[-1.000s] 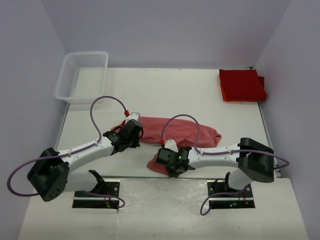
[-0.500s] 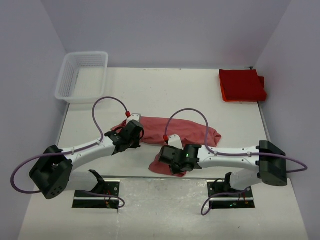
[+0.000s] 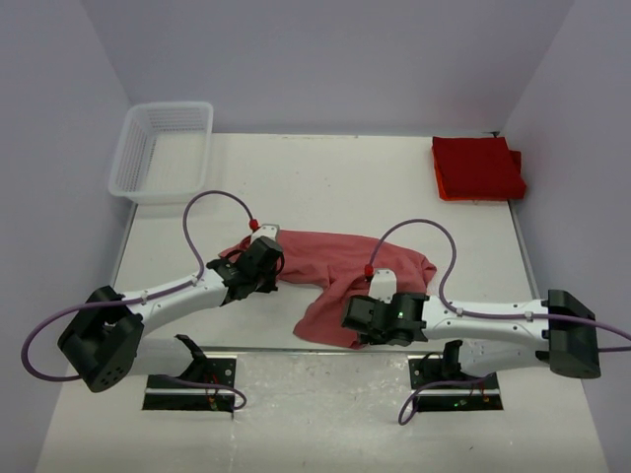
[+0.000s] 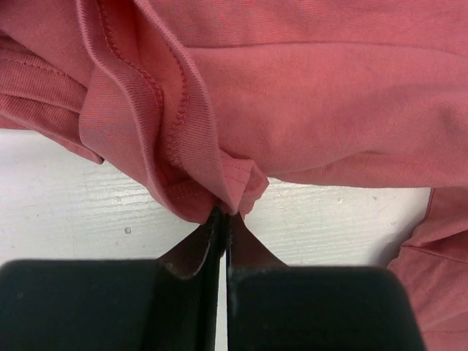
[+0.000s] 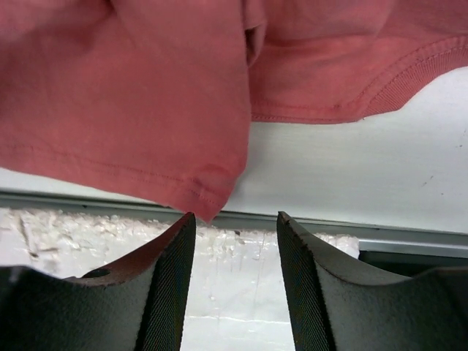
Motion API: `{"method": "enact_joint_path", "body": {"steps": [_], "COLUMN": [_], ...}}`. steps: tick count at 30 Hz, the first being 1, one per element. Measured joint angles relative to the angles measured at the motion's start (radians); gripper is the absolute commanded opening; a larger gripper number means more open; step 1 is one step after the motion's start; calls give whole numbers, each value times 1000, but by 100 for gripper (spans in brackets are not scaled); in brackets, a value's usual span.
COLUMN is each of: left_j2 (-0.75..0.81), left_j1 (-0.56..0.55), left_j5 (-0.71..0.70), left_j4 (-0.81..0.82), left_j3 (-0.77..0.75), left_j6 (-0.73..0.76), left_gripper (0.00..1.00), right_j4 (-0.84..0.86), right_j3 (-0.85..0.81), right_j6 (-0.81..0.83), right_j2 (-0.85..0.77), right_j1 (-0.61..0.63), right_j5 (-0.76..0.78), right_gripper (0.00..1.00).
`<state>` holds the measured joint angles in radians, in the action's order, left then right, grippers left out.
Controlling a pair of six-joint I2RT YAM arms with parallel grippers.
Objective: Fold and stack the t-shirts
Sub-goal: Flatten out the tshirt
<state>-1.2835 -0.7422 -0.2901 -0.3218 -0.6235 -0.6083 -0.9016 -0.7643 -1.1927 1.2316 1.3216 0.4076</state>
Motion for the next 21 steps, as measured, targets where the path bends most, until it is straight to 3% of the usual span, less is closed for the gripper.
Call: {"method": "enact_joint_path", "body": {"steps": [4, 21], "left_j2": [0, 3], "left_j1": [-3, -6], "left_j5": [4, 8], "left_j4": [0, 13], "left_j3": [0, 29], "left_j6": [2, 22], "left_gripper": [0, 0], "right_j4": [29, 154], "right_j3": [48, 158], "right_j6": [-89, -356], "right_j2": [-74, -28], "right_j1": [-12, -27], "right_j5": [23, -10], "right_gripper": [50, 44]}}
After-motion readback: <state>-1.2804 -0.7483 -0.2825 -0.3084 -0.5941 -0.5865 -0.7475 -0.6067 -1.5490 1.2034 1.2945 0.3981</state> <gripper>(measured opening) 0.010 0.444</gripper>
